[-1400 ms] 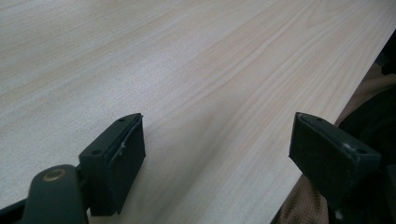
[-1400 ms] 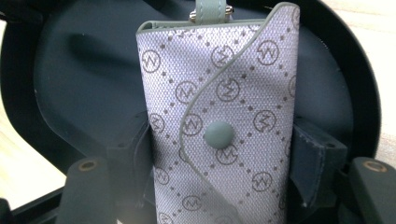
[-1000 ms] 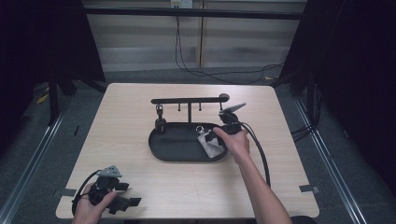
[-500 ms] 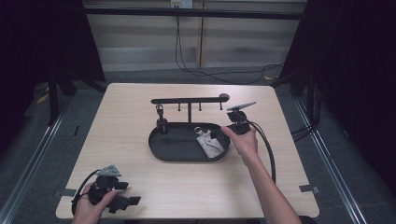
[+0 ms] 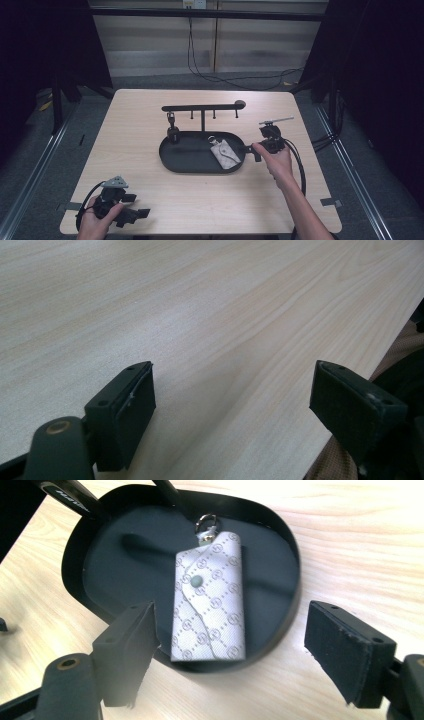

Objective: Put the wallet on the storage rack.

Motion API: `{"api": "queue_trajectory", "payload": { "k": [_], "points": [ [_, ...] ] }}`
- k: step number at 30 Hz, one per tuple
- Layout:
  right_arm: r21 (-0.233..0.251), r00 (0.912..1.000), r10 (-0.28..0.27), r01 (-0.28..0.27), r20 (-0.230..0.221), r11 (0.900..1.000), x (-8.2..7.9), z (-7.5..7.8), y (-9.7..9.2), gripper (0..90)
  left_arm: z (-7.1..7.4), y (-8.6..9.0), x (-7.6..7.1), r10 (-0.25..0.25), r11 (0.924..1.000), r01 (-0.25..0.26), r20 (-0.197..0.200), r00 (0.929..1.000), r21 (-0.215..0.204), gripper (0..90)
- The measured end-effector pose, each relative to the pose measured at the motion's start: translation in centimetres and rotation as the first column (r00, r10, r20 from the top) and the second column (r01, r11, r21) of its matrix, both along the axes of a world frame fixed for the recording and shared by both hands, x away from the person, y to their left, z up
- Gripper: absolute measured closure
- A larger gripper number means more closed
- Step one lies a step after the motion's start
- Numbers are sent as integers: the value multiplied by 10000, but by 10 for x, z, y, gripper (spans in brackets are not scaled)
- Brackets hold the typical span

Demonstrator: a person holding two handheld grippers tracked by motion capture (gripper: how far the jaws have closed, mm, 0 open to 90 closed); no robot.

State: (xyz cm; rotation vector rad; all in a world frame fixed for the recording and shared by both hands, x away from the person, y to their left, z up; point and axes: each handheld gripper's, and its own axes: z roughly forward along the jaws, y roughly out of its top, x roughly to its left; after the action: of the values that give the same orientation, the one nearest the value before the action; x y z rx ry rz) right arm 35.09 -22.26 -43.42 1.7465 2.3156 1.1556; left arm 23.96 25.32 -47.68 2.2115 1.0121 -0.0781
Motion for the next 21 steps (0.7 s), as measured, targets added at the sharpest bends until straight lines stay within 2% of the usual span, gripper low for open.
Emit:
{"api": "queue_trajectory", "payload": {
  "k": [7, 15, 21],
  "points": [
    [-208, 9994, 7, 0, 344, 9998, -20, -6, -11, 211, 0, 2, 0, 121, 9999, -121, -9, 9999, -90, 183],
    [251, 9974, -301, 285, 648, 9993, -43, -8, -31, 215, 0, 3, 0, 429, 9986, -427, 58, 9991, -304, 183],
    [205, 9951, -459, 443, 879, 9988, -61, -5, -43, 220, 1, 4, 1, 504, 9981, -501, 71, 9987, -347, 183]
  ]
}}
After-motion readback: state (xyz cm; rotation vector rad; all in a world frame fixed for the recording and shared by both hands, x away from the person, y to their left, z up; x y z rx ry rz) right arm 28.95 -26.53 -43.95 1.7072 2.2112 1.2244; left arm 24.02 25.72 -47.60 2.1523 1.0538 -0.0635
